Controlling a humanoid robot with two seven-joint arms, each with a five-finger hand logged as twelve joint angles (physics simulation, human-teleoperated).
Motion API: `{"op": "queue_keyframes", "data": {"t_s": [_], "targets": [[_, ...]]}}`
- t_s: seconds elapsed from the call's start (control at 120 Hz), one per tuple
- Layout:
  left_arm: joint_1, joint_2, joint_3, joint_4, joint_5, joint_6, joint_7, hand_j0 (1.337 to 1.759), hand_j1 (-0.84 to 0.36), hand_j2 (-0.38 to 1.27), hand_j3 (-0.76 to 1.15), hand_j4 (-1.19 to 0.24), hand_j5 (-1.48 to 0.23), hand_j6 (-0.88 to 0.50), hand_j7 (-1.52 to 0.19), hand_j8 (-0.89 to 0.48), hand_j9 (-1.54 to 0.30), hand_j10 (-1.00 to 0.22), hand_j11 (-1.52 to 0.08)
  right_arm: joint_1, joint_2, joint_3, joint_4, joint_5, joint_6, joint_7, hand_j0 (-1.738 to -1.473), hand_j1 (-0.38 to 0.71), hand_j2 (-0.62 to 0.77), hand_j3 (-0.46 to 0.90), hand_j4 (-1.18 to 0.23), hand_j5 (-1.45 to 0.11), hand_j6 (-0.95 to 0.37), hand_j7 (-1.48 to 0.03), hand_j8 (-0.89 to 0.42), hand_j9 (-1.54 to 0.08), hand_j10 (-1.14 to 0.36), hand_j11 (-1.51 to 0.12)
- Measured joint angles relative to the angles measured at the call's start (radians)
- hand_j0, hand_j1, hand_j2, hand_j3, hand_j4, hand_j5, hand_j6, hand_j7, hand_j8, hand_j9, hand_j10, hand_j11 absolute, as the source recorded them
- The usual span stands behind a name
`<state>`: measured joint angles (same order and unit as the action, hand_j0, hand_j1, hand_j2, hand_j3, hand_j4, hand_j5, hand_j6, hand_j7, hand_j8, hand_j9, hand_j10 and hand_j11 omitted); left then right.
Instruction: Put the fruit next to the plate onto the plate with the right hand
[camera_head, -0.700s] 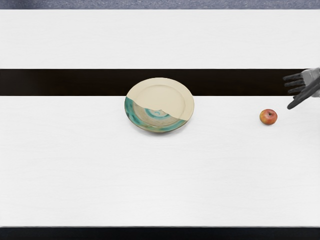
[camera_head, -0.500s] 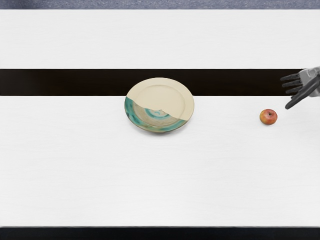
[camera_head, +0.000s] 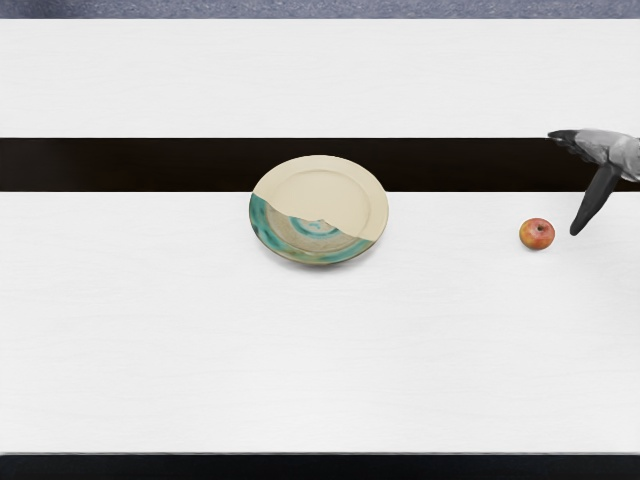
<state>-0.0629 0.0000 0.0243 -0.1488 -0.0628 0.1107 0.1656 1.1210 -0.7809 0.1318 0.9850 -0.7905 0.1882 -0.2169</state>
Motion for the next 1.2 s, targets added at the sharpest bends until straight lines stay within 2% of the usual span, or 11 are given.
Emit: {"op": "queue_keyframes", "data": {"t_s": [0.1, 0.242, 0.35, 0.667, 0.833, 0.958, 1.2], "targets": [[0.0, 0.0, 0.0, 0.0, 0.0, 0.0, 0.0, 1.658, 0.34, 0.0, 0.0, -0.01, -0.01, -0.01, -0.01, -0.01, -0.01, -0.01, -0.01, -0.036, 0.004, -0.014, 0.02, -0.006, -0.076, -0.017, -1.658, -0.35, 0.0, 0.0, 0.0, 0.0, -0.01, 0.0, 0.0, 0.0, 0.0, 0.0], [0.0, 0.0, 0.0, 0.0, 0.0, 0.0, 0.0, 1.658, 0.34, 0.0, 0.0, -0.01, -0.01, -0.01, -0.01, -0.01, -0.01, -0.01, -0.01, -0.056, 0.026, -0.021, 0.028, -0.002, -0.112, -0.099, -1.658, -0.35, 0.0, 0.0, 0.0, 0.0, -0.01, 0.0, 0.0, 0.0, 0.0, 0.0], [0.0, 0.0, 0.0, 0.001, 0.0, 0.0, 0.0, 1.658, 0.34, 0.0, 0.0, -0.01, -0.01, -0.01, -0.01, -0.01, -0.01, -0.01, -0.01, -0.082, 0.034, -0.018, 0.03, 0.003, -0.155, -0.124, -1.658, -0.35, 0.0, 0.0, 0.0, 0.0, -0.01, 0.0, 0.0, 0.0, 0.0, 0.0], [0.005, 0.0, 0.0, 0.001, 0.0, 0.0, 0.0, 1.658, 0.34, 0.0, 0.0, -0.01, -0.01, -0.01, -0.01, -0.01, -0.01, -0.01, -0.01, -0.102, 0.06, -0.023, 0.031, 0.003, -0.278, -0.135, -1.658, -0.35, 0.0, 0.0, 0.0, 0.0, -0.01, 0.0, 0.0, 0.0, 0.0, 0.0], [0.005, 0.0, 0.0, 0.001, 0.0, 0.0, 0.0, 1.658, 0.34, 0.0, 0.0, -0.01, -0.01, -0.01, -0.01, -0.01, -0.01, -0.01, -0.01, -0.108, 0.038, -0.022, 0.067, -0.004, -0.229, -0.131, -1.658, -0.35, 0.0, 0.0, -0.01, -0.01, -0.01, 0.0, -0.01, 0.0, -0.01, 0.0], [0.012, 0.0, 0.0, 0.001, 0.0, 0.0, 0.0, 1.658, 0.34, 0.0, 0.0, -0.01, -0.01, -0.01, -0.01, -0.01, -0.01, -0.01, -0.01, -0.109, 0.024, -0.016, 0.098, 0.001, -0.215, -0.131, -1.658, -0.3, -0.01, 0.0, -0.05, -0.05, -0.05, -0.05, -0.05, -0.05, -0.04, -0.05], [0.016, 0.0, 0.0, 0.002, 0.0, 0.0, 0.0, 1.658, 0.34, 0.0, 0.0, -0.01, -0.01, -0.01, -0.01, -0.01, -0.01, -0.01, -0.01, -0.102, 0.033, -0.005, 0.109, 0.006, -0.213, -0.131, -1.658, -0.2, -0.02, 0.0, -0.13, -0.16, -0.13, -0.16, -0.13, -0.16, -0.13, -0.16]]}}
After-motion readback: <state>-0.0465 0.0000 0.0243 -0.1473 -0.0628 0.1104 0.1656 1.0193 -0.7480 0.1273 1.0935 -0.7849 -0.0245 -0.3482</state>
